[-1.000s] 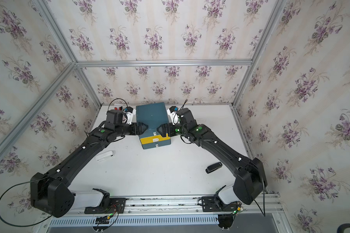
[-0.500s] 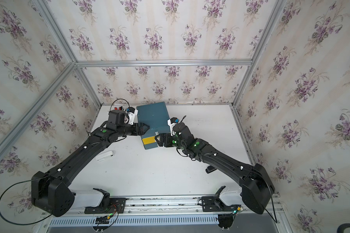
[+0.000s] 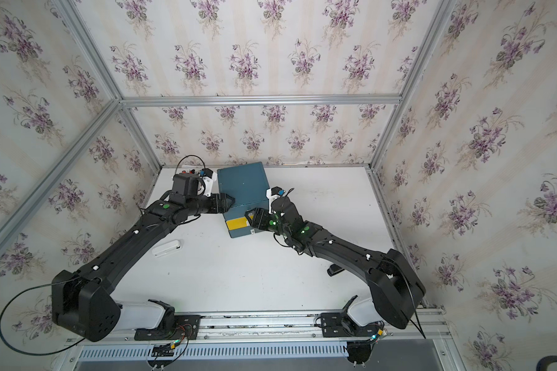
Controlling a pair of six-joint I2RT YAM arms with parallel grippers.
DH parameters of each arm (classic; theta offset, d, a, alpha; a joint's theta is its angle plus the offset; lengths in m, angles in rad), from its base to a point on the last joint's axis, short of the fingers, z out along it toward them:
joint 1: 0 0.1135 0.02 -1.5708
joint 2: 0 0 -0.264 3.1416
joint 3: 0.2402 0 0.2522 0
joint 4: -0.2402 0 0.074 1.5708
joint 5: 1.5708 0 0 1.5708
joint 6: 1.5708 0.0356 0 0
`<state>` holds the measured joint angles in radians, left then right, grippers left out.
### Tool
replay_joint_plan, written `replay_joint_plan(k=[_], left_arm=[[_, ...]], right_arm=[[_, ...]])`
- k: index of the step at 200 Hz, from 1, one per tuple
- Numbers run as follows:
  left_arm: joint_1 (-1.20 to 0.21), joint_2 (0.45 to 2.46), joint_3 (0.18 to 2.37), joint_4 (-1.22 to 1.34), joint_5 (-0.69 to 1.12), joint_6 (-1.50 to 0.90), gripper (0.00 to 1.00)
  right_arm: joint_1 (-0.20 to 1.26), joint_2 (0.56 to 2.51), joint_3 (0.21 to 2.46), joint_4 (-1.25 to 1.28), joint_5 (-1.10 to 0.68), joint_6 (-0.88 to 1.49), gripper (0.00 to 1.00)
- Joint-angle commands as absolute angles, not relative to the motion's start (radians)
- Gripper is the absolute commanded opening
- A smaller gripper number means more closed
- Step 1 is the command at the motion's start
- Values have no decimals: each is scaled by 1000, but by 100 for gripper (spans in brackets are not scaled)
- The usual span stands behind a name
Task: Take the seed bags out of the drawer
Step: Open the drawer in the storage box.
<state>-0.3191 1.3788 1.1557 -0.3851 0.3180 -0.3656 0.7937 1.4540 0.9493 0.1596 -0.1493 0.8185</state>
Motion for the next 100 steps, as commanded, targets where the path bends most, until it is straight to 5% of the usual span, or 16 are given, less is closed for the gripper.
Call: replay_joint_plan(k=[1,100], left_arm=[[-318,1387,1163,-394,313,-353,80],[-314,1407,1158,-400,318,-353,69]], right_arm=[[795,1466,959,212,-142,854,64],[796,1531,992,255,-134,885,44]])
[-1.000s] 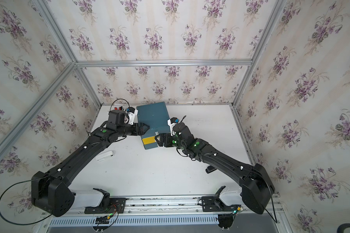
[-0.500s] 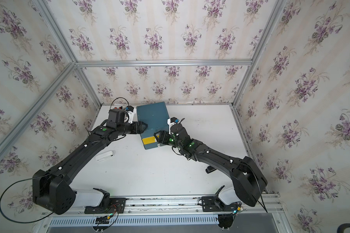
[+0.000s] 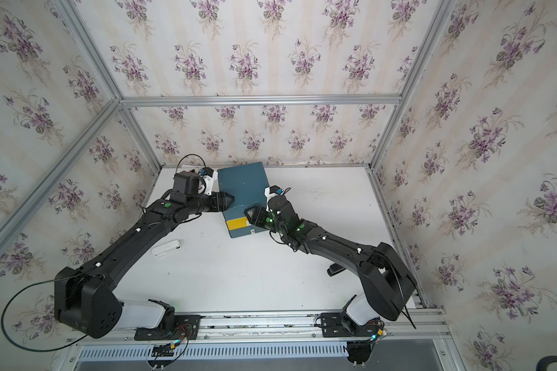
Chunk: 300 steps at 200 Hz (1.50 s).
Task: Take the seed bags out of the drawer
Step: Open the drawer in the storage box.
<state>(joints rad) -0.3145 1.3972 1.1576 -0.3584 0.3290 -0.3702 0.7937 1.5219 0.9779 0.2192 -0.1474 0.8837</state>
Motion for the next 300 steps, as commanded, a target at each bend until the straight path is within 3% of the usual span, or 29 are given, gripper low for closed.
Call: replay_joint_plan(k=[1,56,115,225,300], left_arm=[[-314,1408,1158,-400,318,-353,69],[-311,1408,1160,-407,322,-344,69],[-310,1408,1158,-408,325,-344,69],[-309,1404,1144,-412,316,-349,69],[-309,1396,1134,-421,307,-347,69]], right_arm=[[796,1532,993,255,-133,885,44],[796,1552,1006,255,-120,890,29],[795,1548,1004,243,-112,898,0],[838,1411,895,156,-159,911,0],[927,1272,809,53,-91,949,0]])
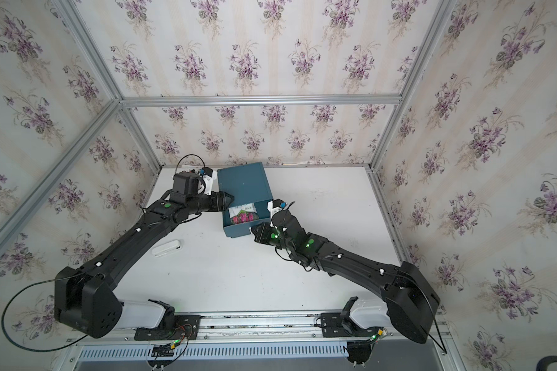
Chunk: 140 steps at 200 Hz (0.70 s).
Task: Take the seed bags out of the drawer
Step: Open the drawer in the storage box.
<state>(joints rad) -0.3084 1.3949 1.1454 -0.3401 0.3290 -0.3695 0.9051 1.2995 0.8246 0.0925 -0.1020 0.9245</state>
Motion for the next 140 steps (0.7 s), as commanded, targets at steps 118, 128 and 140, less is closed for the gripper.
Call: replay_joint_plan(k=[118,128,140], left_arm=[[-310,1407,1148,-427,300,-346,69],[-309,1408,1150,-428,298,-346,69],[-310,1408,1150,-430,297,-346,69]], right_arm=[[1027,1131,737,-59,-20,1015,0],[1035,1128,736,-68,-18,1018,0],[1043,1122,731,-72,-15,1022,0]])
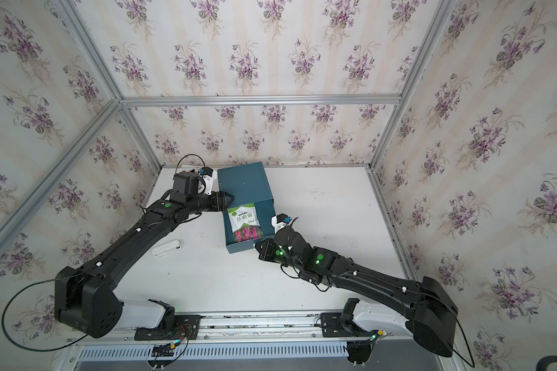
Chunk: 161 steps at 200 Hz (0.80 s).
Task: Take the seed bags out of the drawer
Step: Open the drawer in the storage box.
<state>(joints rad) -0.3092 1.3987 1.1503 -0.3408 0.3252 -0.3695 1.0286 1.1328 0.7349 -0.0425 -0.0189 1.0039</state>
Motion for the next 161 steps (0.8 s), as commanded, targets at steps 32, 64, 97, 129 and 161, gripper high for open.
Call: replay_joint_plan(k=[32,64,97,129,161], left_arm=[[-309,1408,1151,-433,295,-346,69],[-310,1407,1149,-435,292,-347,68],[-310,1408,1145,-434,291,-347,68],[-309,1408,1146,-437,291,-347,69],[-311,1407,1148,-440,293,-347,68]], right_arm=[[1062,1105,729,-87,-4,1034,0],[1073,1086,720,-105,3,1043,0],[1073,1094,713,-102,6,1041,3],[1072,1100,721,-115,8,1034,30],[1072,1081,746,-179,12,1028,47]])
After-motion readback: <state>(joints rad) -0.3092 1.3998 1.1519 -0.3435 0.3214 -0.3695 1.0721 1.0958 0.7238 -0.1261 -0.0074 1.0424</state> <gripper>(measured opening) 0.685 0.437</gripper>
